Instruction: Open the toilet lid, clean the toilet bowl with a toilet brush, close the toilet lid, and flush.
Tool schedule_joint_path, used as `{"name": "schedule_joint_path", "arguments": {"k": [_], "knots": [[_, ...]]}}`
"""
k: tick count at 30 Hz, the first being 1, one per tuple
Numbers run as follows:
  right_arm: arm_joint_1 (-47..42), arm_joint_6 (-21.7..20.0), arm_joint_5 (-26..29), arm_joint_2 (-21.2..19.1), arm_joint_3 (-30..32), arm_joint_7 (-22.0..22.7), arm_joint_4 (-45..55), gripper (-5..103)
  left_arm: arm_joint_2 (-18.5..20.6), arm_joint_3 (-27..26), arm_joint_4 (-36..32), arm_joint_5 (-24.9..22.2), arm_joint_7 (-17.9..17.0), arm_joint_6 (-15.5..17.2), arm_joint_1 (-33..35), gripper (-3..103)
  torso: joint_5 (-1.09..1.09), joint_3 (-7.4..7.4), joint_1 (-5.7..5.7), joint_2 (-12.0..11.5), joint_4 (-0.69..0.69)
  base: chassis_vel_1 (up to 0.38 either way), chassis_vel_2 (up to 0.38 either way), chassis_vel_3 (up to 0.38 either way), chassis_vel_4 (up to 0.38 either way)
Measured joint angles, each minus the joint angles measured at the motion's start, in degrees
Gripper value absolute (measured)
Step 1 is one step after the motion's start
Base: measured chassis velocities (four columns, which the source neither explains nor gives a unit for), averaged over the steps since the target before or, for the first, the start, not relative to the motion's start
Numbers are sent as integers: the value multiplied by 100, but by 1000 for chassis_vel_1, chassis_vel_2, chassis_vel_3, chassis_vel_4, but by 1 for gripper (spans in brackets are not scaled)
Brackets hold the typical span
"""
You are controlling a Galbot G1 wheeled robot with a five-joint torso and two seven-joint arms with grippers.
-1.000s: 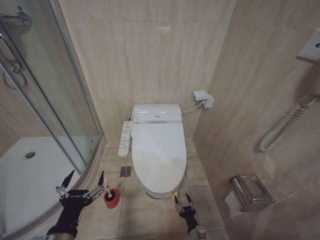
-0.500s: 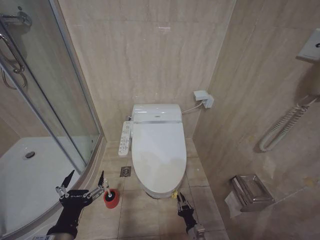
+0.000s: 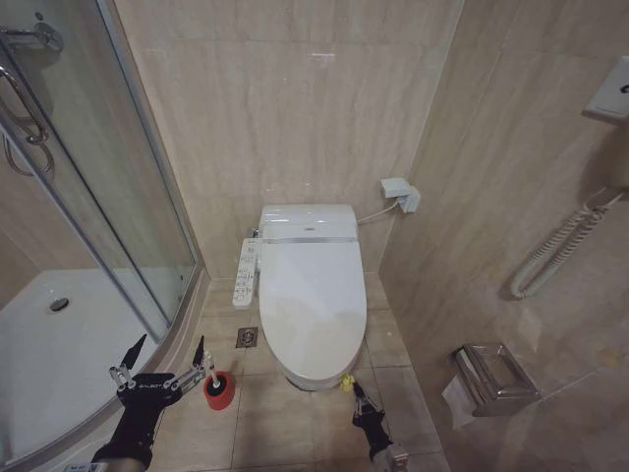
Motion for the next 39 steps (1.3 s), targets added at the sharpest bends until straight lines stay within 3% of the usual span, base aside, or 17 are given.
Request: {"name": "schedule_joint_path", "arguments": {"k": [8,21,26,33,39], "knots": [[-334,-215,466,-200,228,19,965,0,0,0,0,0,0,0,0,100,1,0,0,0,1,0,0,0,0],[-1532,-271,1212,-593,869,118,3445,0,0,0,0,0,0,0,0,100,3,0,0,0,2,0,0,0,0],[-1684,-650,1527,-672,1251,177,4393,0,0,0,0,0,0,0,0,100,-2,0,0,0,0,0,0,0,0],[-572,-1428,1618,-867,1173,575,4964,0,0,0,0,0,0,0,0,100,-2,0,0,0,-2,0,0,0,0],[869,-1928,1877,-1347,834,839,4743,0,0,0,0,0,0,0,0,100,-1,1,0,0,-1,0,0,0,0]]}}
